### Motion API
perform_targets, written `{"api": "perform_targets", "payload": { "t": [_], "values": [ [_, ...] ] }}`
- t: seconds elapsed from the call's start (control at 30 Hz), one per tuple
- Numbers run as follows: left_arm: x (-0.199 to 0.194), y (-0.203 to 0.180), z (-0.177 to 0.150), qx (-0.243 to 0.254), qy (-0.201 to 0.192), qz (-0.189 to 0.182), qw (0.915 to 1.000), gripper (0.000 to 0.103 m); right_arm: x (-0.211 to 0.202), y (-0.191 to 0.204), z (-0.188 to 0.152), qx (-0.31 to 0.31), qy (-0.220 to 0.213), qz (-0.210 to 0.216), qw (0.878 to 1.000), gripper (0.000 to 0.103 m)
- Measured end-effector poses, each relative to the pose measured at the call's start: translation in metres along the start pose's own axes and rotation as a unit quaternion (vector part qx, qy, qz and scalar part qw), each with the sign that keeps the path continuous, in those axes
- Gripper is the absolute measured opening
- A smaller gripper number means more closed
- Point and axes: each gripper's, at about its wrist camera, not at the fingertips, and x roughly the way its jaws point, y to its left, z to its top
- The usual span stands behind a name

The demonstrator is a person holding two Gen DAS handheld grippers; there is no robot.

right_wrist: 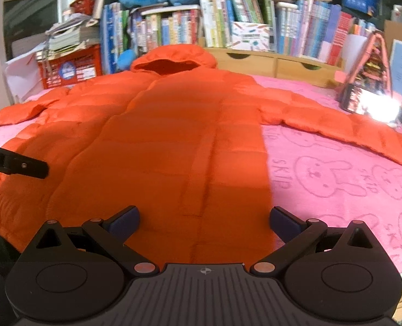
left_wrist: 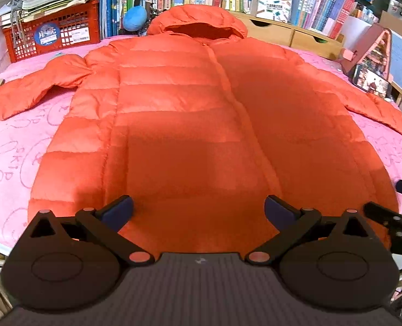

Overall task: Fold clothes
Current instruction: 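Grasp the sleeve cuff with the right tool and fold it onto the jacket body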

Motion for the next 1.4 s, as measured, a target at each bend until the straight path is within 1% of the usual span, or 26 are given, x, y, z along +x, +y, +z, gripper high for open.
{"api": "perform_targets", "payload": {
  "t": [0.1,0.17,0.2,0.23,0.33,0.4,0.47,0.53,0.6,0.7,0.8,0.87,0.9,1.0,1.03,1.07,1.1,1.13,1.17,1.23,1.27,1.3,1.37,1.4],
  "values": [
    [0.006,0.007,0.013,-0.003,-0.021,-0.003,0.9998,0.103,0.001,-0.018,0.001,0.03,-0.021,-0.008,0.999,0.103],
    [0.014,0.016,0.028,-0.017,-0.047,-0.003,0.9988,0.103,0.004,-0.039,0.003,0.076,-0.045,-0.008,0.996,0.103],
    [0.02,0.021,0.037,-0.025,-0.056,0.005,0.9981,0.103,0.007,-0.053,0.005,0.108,-0.058,-0.006,0.992,0.103],
    [0.028,0.026,0.046,-0.034,-0.061,0.02,0.9973,0.103,0.009,-0.068,0.007,0.139,-0.071,-0.005,0.988,0.103],
    [0.05,0.041,0.075,-0.057,-0.079,0.067,0.993,0.103,0.022,-0.116,0.014,0.232,-0.12,-0.007,0.965,0.103],
    [0.064,0.05,0.089,-0.064,-0.095,0.097,0.9887,0.103,0.034,-0.144,0.021,0.264,-0.138,-0.016,0.954,0.103],
    [0.079,0.062,0.1,-0.088,-0.101,0.114,0.9844,0.103,0.048,-0.174,0.029,0.292,-0.149,-0.027,0.944,0.103],
    [0.092,0.077,0.104,-0.122,-0.094,0.112,0.9817,0.103,0.064,-0.2,0.036,0.327,-0.153,-0.037,0.932,0.103],
    [0.103,0.086,0.103,-0.137,-0.084,0.111,0.9807,0.103,0.08,-0.221,0.043,0.367,-0.146,-0.048,0.917,0.103],
    [0.115,0.089,0.096,-0.12,-0.078,0.118,0.9827,0.103,0.1,-0.244,0.05,0.404,-0.145,-0.06,0.901,0.103],
    [0.118,0.087,0.096,-0.099,-0.078,0.119,0.9848,0.103,0.122,-0.26,0.053,0.43,-0.138,-0.071,0.889,0.103],
    [0.118,0.089,0.096,-0.097,-0.08,0.114,0.9855,0.103,0.132,-0.263,0.054,0.426,-0.149,-0.078,0.889,0.103],
    [0.117,0.09,0.096,-0.098,-0.082,0.111,0.9856,0.103,0.136,-0.263,0.056,0.421,-0.151,-0.083,0.89,0.103],
    [0.117,0.091,0.095,-0.101,-0.085,0.107,0.9854,0.103,0.149,-0.262,0.065,0.403,-0.143,-0.091,0.899,0.103],
    [0.116,0.091,0.095,-0.103,-0.086,0.105,0.9854,0.103,0.153,-0.266,0.069,0.404,-0.139,-0.078,0.901,0.103],
    [0.115,0.092,0.095,-0.105,-0.088,0.103,0.9852,0.103,0.157,-0.272,0.07,0.418,-0.14,-0.057,0.896,0.103],
    [0.115,0.093,0.095,-0.108,-0.09,0.1,0.985,0.103,0.159,-0.278,0.071,0.437,-0.138,-0.043,0.888,0.1],
    [0.115,0.095,0.096,-0.112,-0.092,0.096,0.9848,0.103,0.16,-0.283,0.071,0.456,-0.135,-0.031,0.879,0.089],
    [0.115,0.097,0.096,-0.115,-0.094,0.093,0.9845,0.103,0.161,-0.289,0.072,0.475,-0.132,-0.019,0.87,0.081],
    [0.114,0.098,0.096,-0.12,-0.097,0.088,0.9841,0.103,0.167,-0.297,0.071,0.513,-0.117,0.001,0.851,0.039],
    [0.114,0.099,0.096,-0.121,-0.098,0.087,0.9839,0.103,0.17,-0.297,0.071,0.522,-0.11,0.001,0.846,0.033],
    [0.113,0.099,0.096,-0.122,-0.099,0.086,0.9838,0.103,0.173,-0.297,0.071,0.528,-0.105,-0.002,0.843,0.029],
    [0.113,0.099,0.096,-0.125,-0.1,0.083,0.9836,0.103,0.173,-0.29,0.076,0.516,-0.109,-0.005,0.85,0.026],
    [0.113,0.1,0.095,-0.126,-0.101,0.082,0.9834,0.103,0.171,-0.285,0.079,0.51,-0.114,-0.001,0.852,0.021]
  ]
}}
